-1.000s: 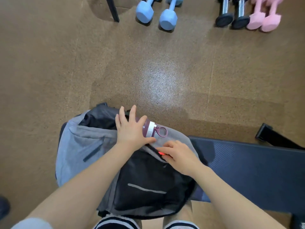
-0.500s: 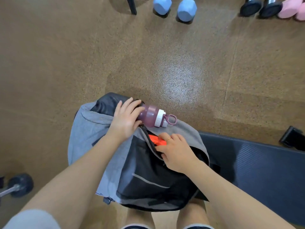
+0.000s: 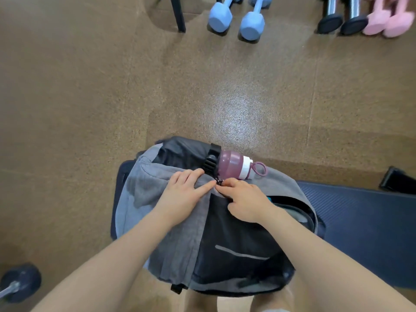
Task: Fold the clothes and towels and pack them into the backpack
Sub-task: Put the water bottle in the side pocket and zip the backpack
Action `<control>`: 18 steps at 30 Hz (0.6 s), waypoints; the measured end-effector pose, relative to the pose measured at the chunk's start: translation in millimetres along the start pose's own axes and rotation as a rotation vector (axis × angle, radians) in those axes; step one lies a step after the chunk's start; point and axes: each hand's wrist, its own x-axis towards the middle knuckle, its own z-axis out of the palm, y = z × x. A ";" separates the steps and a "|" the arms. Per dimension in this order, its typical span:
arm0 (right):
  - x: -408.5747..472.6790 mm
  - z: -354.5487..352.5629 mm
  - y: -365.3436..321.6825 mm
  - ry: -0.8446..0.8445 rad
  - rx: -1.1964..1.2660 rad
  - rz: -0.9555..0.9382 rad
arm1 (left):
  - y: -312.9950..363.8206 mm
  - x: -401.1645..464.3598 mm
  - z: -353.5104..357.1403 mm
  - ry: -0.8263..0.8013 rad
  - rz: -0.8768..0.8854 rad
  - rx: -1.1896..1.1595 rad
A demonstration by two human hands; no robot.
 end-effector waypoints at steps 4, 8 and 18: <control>16.5 1.5 -11.0 0.267 0.419 0.314 | -5.2 2.9 7.7 0.014 0.000 -0.071; 35.0 7.1 -25.5 0.388 0.393 0.591 | -9.7 -1.1 16.8 0.054 0.039 -0.072; 44.4 12.5 -29.5 0.396 0.468 0.730 | -1.9 -7.0 19.4 0.193 -0.004 -0.167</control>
